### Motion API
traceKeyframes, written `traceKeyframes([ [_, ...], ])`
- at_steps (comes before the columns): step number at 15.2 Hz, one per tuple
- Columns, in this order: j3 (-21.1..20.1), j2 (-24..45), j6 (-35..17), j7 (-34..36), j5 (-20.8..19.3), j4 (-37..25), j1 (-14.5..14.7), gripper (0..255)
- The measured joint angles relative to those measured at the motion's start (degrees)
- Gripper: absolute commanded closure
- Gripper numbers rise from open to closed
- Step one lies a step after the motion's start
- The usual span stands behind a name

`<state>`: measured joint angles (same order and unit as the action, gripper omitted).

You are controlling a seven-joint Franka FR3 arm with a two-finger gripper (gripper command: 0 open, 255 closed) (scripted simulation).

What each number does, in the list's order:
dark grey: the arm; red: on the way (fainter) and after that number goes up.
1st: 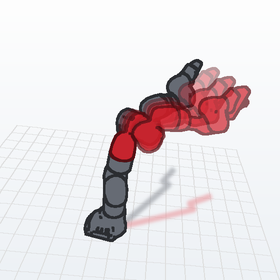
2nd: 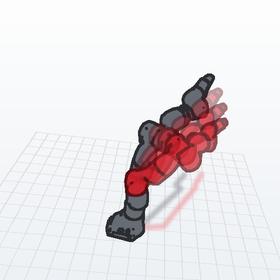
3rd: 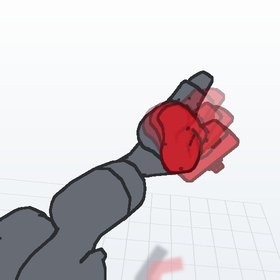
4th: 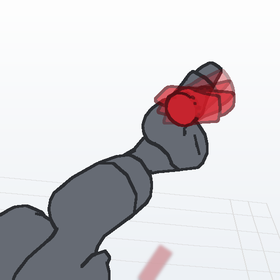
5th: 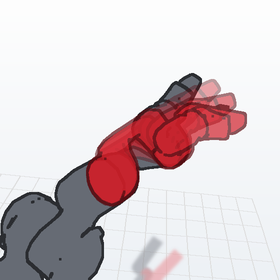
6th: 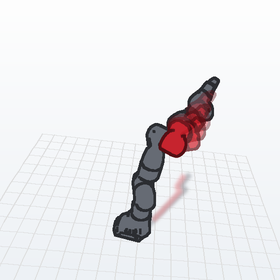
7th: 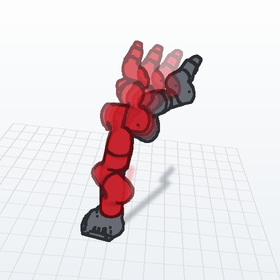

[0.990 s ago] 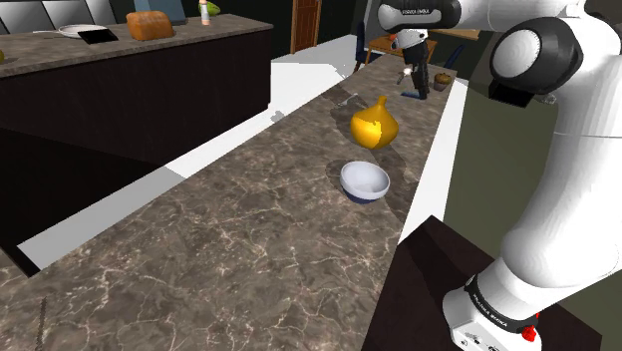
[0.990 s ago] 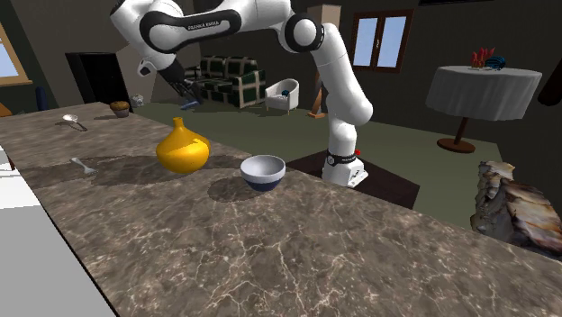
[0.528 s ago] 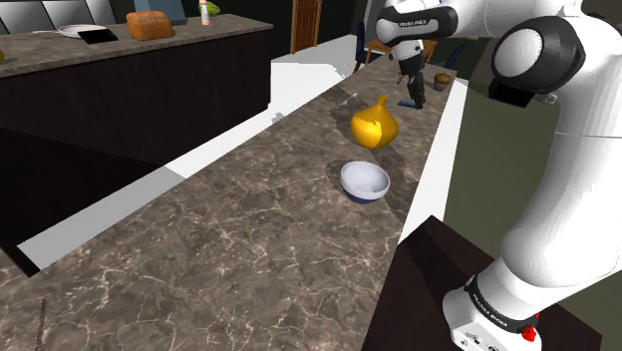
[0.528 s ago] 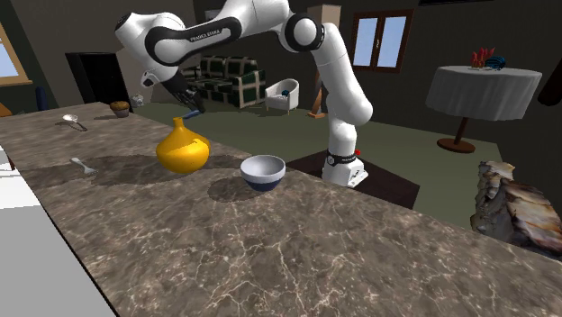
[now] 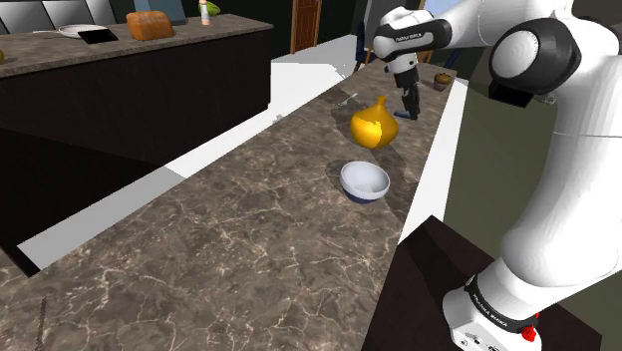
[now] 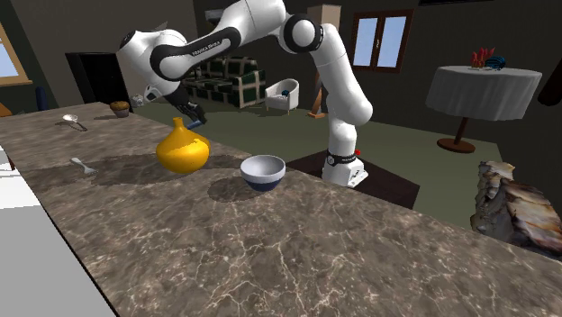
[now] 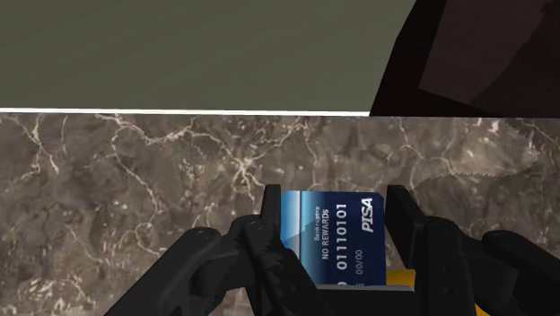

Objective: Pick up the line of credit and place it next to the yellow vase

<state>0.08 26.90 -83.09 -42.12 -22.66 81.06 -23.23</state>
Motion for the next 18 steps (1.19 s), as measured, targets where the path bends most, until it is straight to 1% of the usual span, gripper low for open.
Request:
traceKeyframes([
  [8, -0.1, 1.1, -5.0, 1.9, 0.0, 4.2, -0.3, 255],
  [14, 0.0, 2.8, -8.5, 3.0, -0.1, 6.1, -0.6, 255],
  [16, 0.2, 2.8, -8.7, 3.4, -0.3, 6.5, -0.7, 255],
  [18, 0.2, 3.5, -7.7, 3.7, -2.1, 6.6, -1.0, 255],
])
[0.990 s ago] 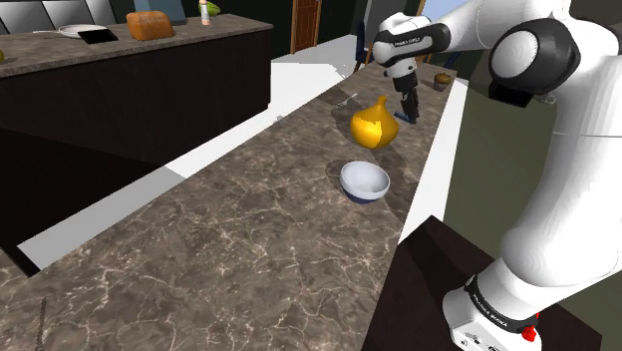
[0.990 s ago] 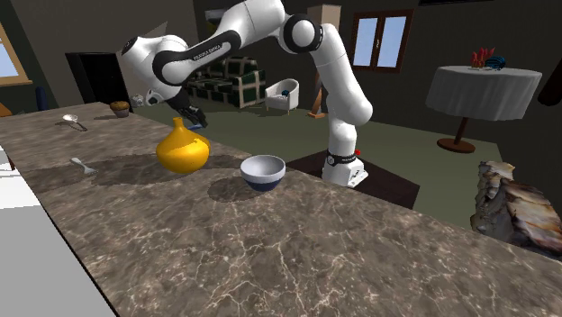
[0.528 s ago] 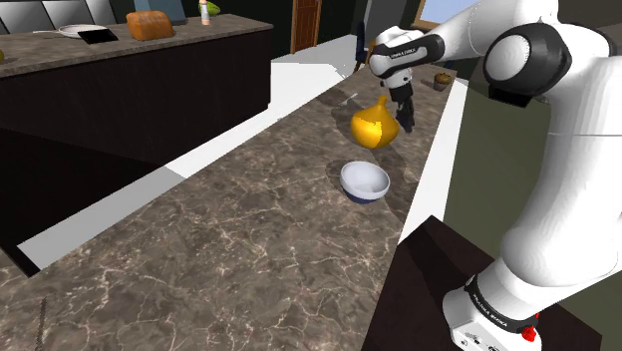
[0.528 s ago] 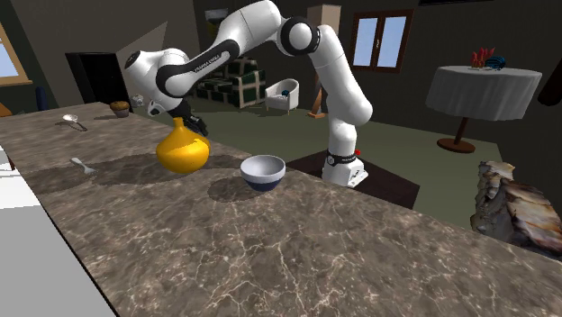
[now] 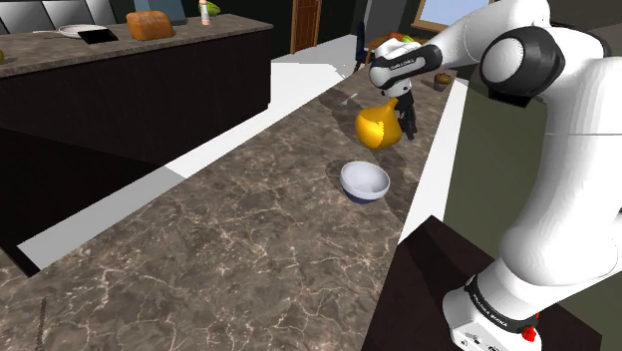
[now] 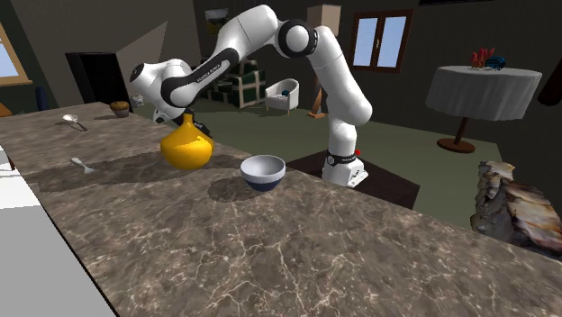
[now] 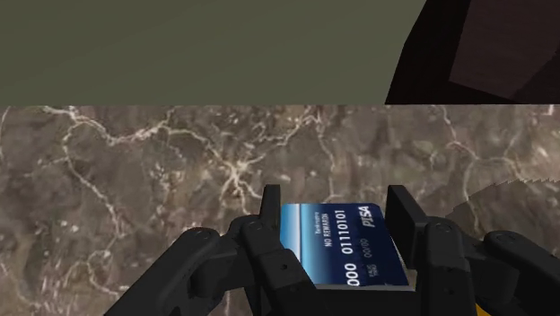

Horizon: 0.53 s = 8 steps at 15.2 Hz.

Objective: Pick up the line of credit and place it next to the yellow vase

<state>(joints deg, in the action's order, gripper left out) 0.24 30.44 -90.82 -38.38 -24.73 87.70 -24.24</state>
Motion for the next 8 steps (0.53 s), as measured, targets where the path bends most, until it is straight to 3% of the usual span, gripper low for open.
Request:
traceKeyframes([
  [8, -2.0, -0.8, -0.6, 1.7, -0.3, 1.3, -1.8, 255],
])
